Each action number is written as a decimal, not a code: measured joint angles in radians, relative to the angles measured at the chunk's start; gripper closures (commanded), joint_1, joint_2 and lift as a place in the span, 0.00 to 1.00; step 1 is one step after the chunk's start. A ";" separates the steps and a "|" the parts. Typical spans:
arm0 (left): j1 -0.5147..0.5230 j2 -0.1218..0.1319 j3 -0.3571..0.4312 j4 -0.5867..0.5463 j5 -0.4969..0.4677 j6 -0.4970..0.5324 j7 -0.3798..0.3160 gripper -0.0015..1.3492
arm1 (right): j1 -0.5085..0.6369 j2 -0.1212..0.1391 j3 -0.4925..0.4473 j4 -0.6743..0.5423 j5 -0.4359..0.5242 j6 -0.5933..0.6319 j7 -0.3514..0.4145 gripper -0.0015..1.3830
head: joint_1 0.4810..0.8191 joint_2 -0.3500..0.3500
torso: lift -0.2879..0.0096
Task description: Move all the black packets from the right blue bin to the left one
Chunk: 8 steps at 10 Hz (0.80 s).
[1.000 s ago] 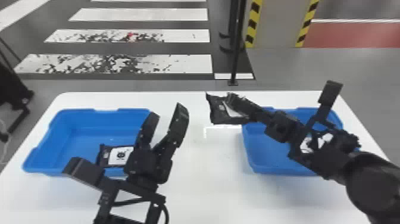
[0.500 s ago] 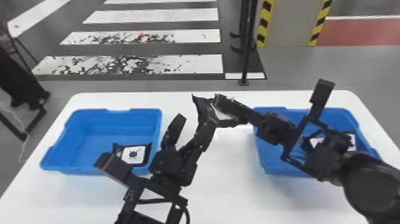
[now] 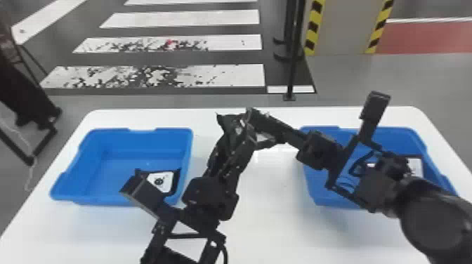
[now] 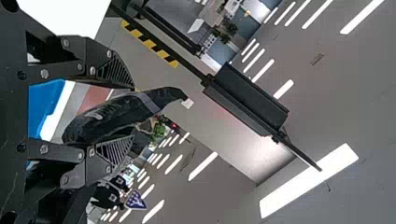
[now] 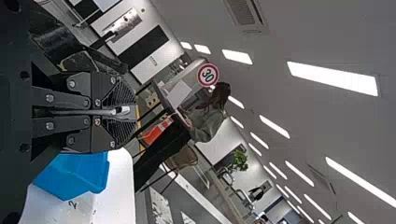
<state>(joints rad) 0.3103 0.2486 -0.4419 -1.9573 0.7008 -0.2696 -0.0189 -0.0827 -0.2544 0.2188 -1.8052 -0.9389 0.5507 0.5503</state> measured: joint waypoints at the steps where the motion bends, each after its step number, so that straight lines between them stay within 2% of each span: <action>1: 0.003 -0.001 0.008 0.000 -0.031 -0.036 0.020 0.90 | 0.000 0.000 0.002 0.006 -0.002 -0.005 0.001 0.85 | 0.63 0.62 | 0.40; 3: 0.007 -0.003 0.017 0.000 -0.053 -0.066 0.025 0.90 | -0.001 0.000 0.003 0.020 -0.005 -0.017 0.004 0.82 | 0.63 0.64 | 0.40; 4: 0.010 -0.007 0.031 0.001 -0.068 -0.076 0.025 0.90 | -0.001 0.000 0.003 0.030 -0.008 -0.027 0.005 0.72 | 0.63 0.64 | 0.40; 6: 0.019 -0.021 0.079 0.015 -0.095 -0.091 0.028 0.90 | -0.001 0.001 0.002 0.065 -0.032 -0.065 0.010 0.17 | 0.61 0.67 | 0.40; 7: 0.019 -0.036 0.129 0.048 -0.142 -0.100 0.044 0.90 | 0.002 0.002 -0.002 0.087 -0.048 -0.091 0.018 0.04 | 0.61 0.70 | 0.40; 8: 0.015 -0.054 0.205 0.096 -0.237 -0.109 0.072 0.90 | 0.009 0.001 -0.014 0.097 -0.054 -0.105 0.023 0.08 | 0.61 0.72 | 0.40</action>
<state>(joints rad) 0.3252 0.1943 -0.2372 -1.8611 0.4642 -0.3783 0.0526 -0.0741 -0.2529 0.2053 -1.7077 -0.9930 0.4461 0.5734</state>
